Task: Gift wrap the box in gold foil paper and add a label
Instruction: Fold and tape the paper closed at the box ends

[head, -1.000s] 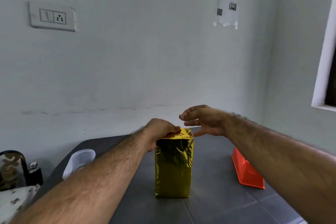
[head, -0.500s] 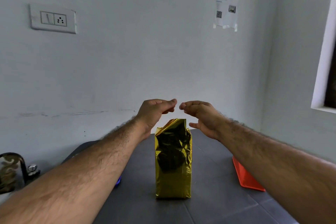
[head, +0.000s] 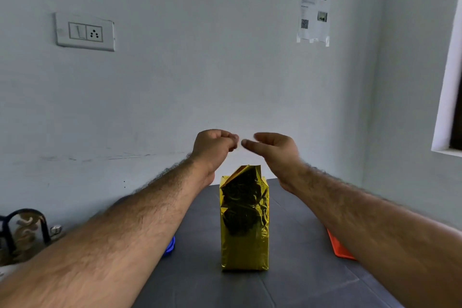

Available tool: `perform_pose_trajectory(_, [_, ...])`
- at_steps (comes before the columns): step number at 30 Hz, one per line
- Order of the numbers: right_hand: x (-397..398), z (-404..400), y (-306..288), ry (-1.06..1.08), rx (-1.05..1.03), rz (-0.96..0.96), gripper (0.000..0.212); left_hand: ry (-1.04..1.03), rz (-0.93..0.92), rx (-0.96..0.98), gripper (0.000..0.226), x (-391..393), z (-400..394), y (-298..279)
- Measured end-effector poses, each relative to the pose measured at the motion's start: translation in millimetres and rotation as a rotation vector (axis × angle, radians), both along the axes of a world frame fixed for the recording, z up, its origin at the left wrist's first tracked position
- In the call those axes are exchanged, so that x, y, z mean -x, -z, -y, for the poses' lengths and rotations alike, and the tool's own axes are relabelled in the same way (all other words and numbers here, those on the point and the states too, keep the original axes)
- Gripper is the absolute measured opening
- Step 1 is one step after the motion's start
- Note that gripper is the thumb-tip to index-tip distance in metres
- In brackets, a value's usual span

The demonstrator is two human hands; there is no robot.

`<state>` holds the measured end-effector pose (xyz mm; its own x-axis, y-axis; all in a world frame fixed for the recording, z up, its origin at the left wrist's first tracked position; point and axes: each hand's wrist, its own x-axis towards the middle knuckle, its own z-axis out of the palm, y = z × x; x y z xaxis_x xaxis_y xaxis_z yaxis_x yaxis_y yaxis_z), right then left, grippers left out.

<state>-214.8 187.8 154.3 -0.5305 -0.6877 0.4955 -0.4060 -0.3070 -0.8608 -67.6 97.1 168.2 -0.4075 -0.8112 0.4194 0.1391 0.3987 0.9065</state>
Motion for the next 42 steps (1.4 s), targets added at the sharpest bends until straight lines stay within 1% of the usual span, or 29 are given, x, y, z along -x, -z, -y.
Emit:
perform_pose_trajectory(1, [5.5,-1.1,3.7,0.0,0.007,0.017,0.079,-0.026,-0.062,-0.051,0.008,-0.4,2.2,3.8])
perform_pose_trajectory(2, [10.8,-3.7,6.8,-0.027,-0.008,0.034,0.09,-0.038,-0.105,-0.093,0.009,-2.4,5.6,8.5])
perform_pose_trajectory(3, [17.4,-8.2,10.7,-0.072,-0.067,0.041,0.096,-0.036,-0.114,-0.121,0.013,-3.5,8.3,15.0])
perform_pose_trajectory(6, [29.7,-17.7,26.6,-0.18,-0.363,0.049,0.114,0.019,-0.008,-0.152,0.035,-6.4,12.7,39.9])
perform_pose_trajectory(7, [30.2,-16.3,31.6,-0.193,-0.424,0.051,0.117,0.043,0.034,-0.148,0.042,-8.3,14.0,48.2])
perform_pose_trajectory(8, [31.6,-13.4,36.0,-0.183,-0.456,0.056,0.114,0.073,0.066,-0.144,0.05,-7.9,15.5,55.6])
perform_pose_trajectory(9, [32.5,-10.7,38.3,-0.16,-0.467,0.061,0.106,0.098,0.089,-0.14,0.058,-6.5,16.6,61.3])
perform_pose_trajectory(12, [35.9,-4.1,40.1,-0.105,-0.434,0.093,0.064,0.056,0.116,-0.095,0.073,-2.2,19.6,68.1])
perform_pose_trajectory(14, [38.6,-0.9,42.0,-0.116,-0.4,0.108,0.051,0.032,0.11,-0.07,0.078,-2.1,21.8,67.6])
perform_pose_trajectory(16, [36.5,1.1,45.1,-0.114,-0.357,0.094,0.045,0.049,0.116,-0.026,0.083,-4.7,21.9,67.6])
perform_pose_trajectory(20, [28.4,1.9,50.7,-0.11,-0.174,0.107,0.034,0.047,0.11,0.044,0.088,-7.1,15.4,61.3])
perform_pose_trajectory(23, [22.8,-3.7,54.2,-0.144,-0.115,0.139,0.025,0.038,0.158,0.054,0.09,-6.1,8.8,58.0])
perform_pose_trajectory(24, [21.4,-6.0,56.2,-0.154,-0.103,0.146,0.026,0.039,0.163,0.049,0.089,-6.1,6.9,58.3])
perform_pose_trajectory(26, [18.4,-8.6,63.2,-0.122,-0.043,0.131,0.037,0.042,0.136,0.015,0.087,-5.4,2.8,60.2])
perform_pose_trajectory(27, [17.6,-8.9,66.9,-0.045,0.012,0.074,0.041,0.038,0.105,-0.013,0.086,-4.6,0.9,60.8])
perform_pose_trajectory(28, [15.9,-9.9,70.1,0.061,0.074,-0.022,0.039,0.028,0.066,-0.046,0.085,-4.4,-1.3,60.7])
perform_pose_trajectory(30, [14.3,-11.1,75.9,0.247,0.171,-0.247,0.029,0.012,-0.014,-0.107,0.083,-1.9,-4.0,60.5])
perform_pose_trajectory(31, [13.0,-11.8,76.9,0.297,0.184,-0.318,0.025,0.008,-0.043,-0.126,0.082,-1.1,-5.2,60.3])
perform_pose_trajectory(33, [10.3,-13.7,75.0,0.327,0.147,-0.365,0.02,0.009,-0.07,-0.142,0.081,0.0,-6.1,60.2])
perform_pose_trajectory(36, [10.9,-11.5,71.8,0.285,0.034,-0.412,0.02,0.027,-0.06,-0.128,0.082,0.4,-7.7,58.9])
perform_pose_trajectory(38, [9.2,-7.5,70.5,0.245,-0.009,-0.443,0.016,0.036,-0.038,-0.098,0.081,-0.2,-7.8,58.4])
perform_pose_trajectory(40, [6.3,-4.3,66.4,0.22,-0.017,-0.385,0.005,0.051,-0.019,-0.072,0.08,-1.0,-7.2,57.4])
perform_pose_trajectory(42, [4.5,-1.9,62.3,0.136,-0.02,-0.218,0.008,0.071,-0.01,-0.053,0.079,-2.0,-5.5,56.0])
